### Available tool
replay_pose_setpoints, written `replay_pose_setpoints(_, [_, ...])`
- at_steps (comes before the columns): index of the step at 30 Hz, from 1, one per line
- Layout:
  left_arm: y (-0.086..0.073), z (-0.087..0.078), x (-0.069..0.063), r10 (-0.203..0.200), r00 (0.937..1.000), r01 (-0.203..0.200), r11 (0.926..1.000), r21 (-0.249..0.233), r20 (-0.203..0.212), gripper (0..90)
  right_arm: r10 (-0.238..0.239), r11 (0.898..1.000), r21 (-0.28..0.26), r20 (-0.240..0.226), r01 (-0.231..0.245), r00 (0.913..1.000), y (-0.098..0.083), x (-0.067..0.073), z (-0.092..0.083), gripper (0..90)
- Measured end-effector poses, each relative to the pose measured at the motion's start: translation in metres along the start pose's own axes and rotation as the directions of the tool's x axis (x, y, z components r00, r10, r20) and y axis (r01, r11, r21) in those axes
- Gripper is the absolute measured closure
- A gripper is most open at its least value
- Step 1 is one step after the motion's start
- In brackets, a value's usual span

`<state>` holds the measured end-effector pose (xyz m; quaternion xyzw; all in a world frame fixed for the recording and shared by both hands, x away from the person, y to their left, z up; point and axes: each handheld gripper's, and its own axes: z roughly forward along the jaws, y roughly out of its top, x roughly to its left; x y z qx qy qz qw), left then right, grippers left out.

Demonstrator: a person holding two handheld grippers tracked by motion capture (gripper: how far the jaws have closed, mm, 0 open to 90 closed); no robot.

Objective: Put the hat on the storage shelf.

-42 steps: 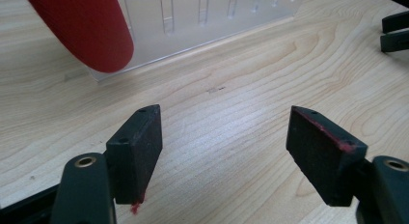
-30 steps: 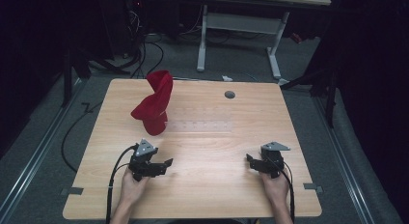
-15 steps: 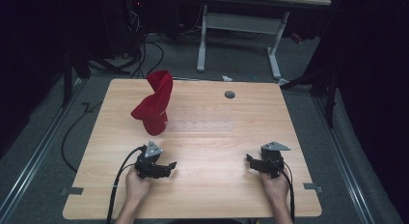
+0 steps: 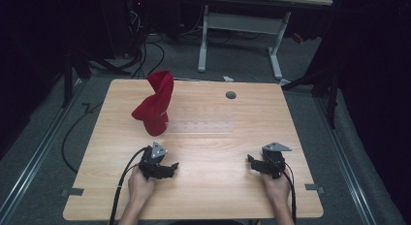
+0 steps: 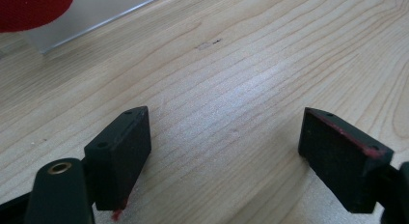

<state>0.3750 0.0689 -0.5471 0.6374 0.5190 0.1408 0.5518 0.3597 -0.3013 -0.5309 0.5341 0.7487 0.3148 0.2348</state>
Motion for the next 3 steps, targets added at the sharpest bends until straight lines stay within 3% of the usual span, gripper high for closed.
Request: replay_pose_setpoints(3, [0.0,0.0,0.0001,-0.001,1.0,0.001,1.0,0.001,0.001,18.7,0.0,1.0,0.0,0.0,0.0,1.0,0.0,0.0,0.0,31.0])
